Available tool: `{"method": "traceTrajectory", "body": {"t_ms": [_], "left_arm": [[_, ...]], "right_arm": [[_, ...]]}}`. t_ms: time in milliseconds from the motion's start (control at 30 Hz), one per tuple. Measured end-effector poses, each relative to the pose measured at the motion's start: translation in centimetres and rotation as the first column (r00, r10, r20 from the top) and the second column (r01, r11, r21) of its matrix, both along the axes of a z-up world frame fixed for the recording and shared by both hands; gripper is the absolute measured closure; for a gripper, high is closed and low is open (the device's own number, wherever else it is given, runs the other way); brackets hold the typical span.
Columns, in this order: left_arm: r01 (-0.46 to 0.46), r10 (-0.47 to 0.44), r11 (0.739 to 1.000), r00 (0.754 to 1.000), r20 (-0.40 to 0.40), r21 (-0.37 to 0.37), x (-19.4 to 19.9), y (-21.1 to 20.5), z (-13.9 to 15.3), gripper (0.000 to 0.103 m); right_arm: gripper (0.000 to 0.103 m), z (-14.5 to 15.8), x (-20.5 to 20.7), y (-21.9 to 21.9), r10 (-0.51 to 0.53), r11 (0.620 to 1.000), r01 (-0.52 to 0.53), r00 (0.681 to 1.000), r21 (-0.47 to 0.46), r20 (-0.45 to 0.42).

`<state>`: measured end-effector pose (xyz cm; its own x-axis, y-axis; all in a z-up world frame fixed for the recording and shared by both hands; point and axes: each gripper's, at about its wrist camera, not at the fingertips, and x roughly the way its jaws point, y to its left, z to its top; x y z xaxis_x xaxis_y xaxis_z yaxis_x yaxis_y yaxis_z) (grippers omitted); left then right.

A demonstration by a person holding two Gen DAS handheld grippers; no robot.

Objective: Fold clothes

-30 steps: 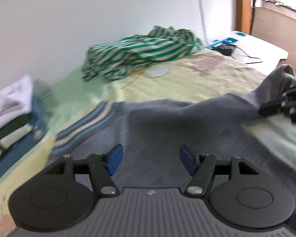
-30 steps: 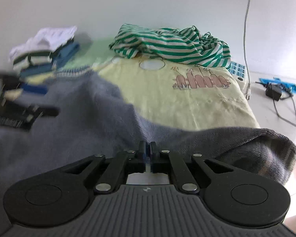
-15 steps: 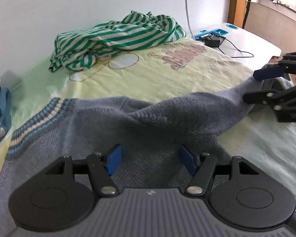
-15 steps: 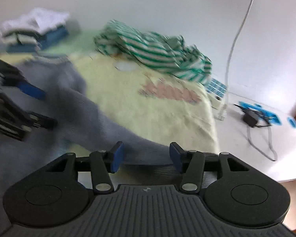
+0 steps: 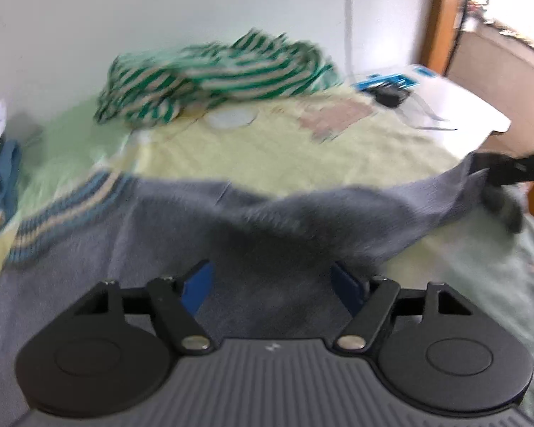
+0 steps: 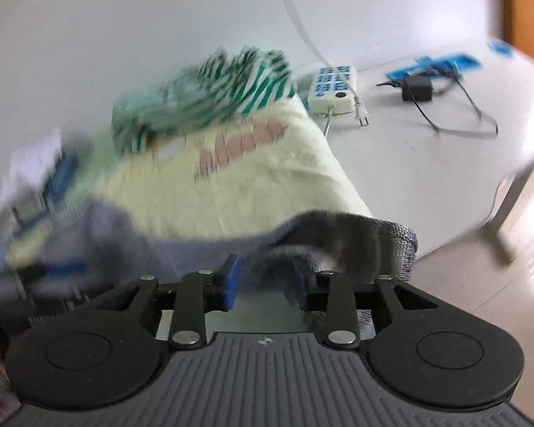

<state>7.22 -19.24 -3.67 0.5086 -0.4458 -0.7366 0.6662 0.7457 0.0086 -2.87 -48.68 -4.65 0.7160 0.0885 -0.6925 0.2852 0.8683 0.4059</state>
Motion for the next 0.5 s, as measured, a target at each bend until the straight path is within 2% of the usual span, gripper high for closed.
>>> {"method": "traceTrajectory", "body": {"t_ms": [100, 133, 200, 267, 333, 367, 433, 500], "left_arm": [[0.054, -0.054, 0.999, 0.998, 0.016, -0.003, 1.2, -0.7, 1.8, 0.021], [0.065, -0.065, 0.998, 0.998, 0.000, -0.019, 2.1, -0.8, 2.4, 0.017], [0.073, -0.074, 0.997, 0.997, -0.031, -0.021, 3.9, -1.5, 2.9, 0.016], [0.082, -0.082, 0.997, 0.995, -0.053, 0.005, 5.7, -2.4, 3.1, 0.016], [0.085, -0.083, 0.996, 0.990, -0.112, 0.013, 7.6, -3.1, 2.8, 0.017], [0.084, -0.081, 0.996, 0.986, -0.148, 0.013, 8.5, -3.4, 2.6, 0.017], [0.077, -0.071, 0.997, 0.978, -0.195, 0.024, 9.8, -4.1, 2.0, 0.020], [0.070, -0.059, 0.997, 0.976, -0.209, 0.045, 10.4, -4.5, 1.1, 0.020]], "right_arm": [[0.061, -0.7, 1.0, -0.8, -0.133, 0.986, 0.134, 0.991, 0.095, -0.013], [0.062, -1.0, 1.4, -1.0, -0.155, 0.979, 0.156, 0.988, 0.129, -0.024], [0.062, -2.0, 2.1, -1.3, -0.218, 0.958, 0.226, 0.974, 0.175, -0.067], [0.072, -2.9, 2.4, -1.8, -0.276, 0.937, 0.287, 0.958, 0.202, -0.080], [0.097, -3.1, 2.7, -2.0, -0.283, 0.936, 0.294, 0.956, 0.195, -0.081], [0.097, -3.1, 2.7, -2.1, -0.277, 0.935, 0.287, 0.958, 0.207, -0.076], [0.097, -2.5, 2.1, -2.4, -0.266, 0.936, 0.262, 0.964, 0.236, -0.013], [0.098, -0.7, 1.1, -2.1, -0.239, 0.952, 0.208, 0.964, 0.226, 0.119]]}}
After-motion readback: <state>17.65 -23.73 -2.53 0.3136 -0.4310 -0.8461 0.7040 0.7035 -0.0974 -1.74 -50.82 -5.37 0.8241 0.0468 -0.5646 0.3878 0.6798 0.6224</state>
